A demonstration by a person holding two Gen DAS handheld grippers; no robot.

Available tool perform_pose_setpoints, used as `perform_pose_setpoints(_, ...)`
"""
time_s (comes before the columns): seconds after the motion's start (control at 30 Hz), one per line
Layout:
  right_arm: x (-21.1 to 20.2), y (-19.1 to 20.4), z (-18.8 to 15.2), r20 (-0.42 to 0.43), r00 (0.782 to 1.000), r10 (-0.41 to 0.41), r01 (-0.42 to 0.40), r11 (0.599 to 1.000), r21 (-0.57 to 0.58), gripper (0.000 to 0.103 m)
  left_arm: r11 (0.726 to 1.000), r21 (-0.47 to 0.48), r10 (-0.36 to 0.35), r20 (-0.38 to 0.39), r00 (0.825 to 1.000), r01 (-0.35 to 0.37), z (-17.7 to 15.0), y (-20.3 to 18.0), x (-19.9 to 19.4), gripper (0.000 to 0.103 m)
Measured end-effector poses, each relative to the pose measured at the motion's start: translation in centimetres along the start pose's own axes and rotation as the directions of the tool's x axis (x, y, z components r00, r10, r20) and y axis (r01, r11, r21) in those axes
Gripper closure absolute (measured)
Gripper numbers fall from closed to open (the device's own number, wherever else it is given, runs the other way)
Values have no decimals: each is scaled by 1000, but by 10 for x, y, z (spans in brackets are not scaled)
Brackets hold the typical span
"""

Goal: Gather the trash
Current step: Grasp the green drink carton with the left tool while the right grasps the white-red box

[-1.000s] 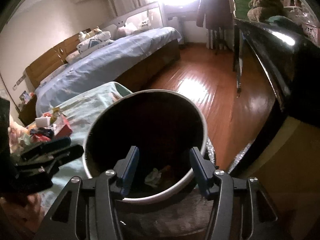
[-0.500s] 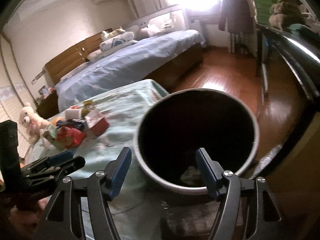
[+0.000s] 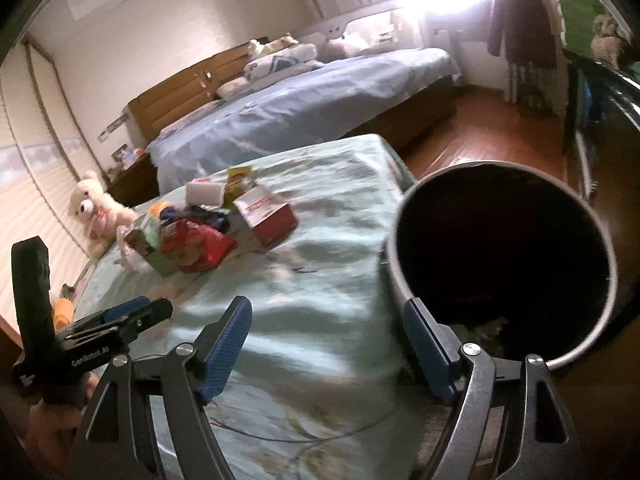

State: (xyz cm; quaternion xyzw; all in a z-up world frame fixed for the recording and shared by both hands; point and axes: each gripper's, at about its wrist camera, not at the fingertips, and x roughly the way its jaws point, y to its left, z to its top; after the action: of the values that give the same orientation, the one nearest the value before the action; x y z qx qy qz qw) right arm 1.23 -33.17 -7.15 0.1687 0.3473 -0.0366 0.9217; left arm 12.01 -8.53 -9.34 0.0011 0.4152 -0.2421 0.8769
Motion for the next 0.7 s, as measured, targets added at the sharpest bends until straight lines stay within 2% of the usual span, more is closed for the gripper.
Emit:
perform_pose_setpoints(0.3,36,29,2,-49,998,50,-53,997,-61,23,995,-47,90,-2,996,-90,2,38,0,39)
perform_pose_setpoints(0.5,63,41,11,-72,995,68,-74,993,-91,23,991,-81,104,4,995,-104,13,56,2,39)
perform_pose_setpoints(0.7,89,45,27,-82,995,60,-69,990,-121,23,991,-80,113,23,993,-111,32,57,13,38)
